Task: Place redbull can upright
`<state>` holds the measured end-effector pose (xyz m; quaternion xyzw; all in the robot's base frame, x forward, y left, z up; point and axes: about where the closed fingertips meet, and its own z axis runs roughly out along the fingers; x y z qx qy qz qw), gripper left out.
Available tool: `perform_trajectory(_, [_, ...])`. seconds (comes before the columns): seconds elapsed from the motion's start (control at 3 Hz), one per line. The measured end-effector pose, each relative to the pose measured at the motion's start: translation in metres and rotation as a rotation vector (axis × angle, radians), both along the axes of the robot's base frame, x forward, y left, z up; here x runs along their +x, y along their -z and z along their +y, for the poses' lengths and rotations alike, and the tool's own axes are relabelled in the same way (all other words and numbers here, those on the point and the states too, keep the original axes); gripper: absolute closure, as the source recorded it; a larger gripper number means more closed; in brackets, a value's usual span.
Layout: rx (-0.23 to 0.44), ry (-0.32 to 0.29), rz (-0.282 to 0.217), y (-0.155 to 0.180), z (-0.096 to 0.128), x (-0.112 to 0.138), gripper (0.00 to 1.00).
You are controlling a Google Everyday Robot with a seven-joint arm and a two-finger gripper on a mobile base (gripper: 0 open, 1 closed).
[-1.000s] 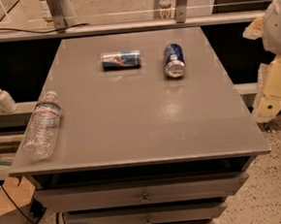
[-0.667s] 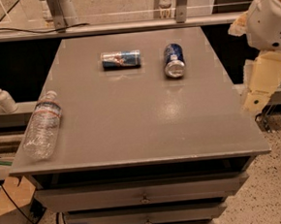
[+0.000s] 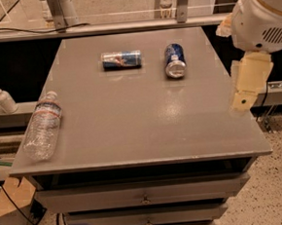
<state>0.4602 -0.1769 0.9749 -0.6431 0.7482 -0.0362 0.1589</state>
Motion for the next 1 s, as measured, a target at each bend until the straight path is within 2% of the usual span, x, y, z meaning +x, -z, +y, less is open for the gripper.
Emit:
perform_trajectory(0.33, [-0.028, -0.078, -0.015, 0.000, 0.029, 0.018, 0.00])
perform_trajectory(0.67, [-0.026, -0.177, -0.023, 0.001, 0.063, 0.044, 0.00])
perform_trajectory(1.0, [0.007, -0.259, -0.013, 0.004, 0.089, 0.074, 0.00])
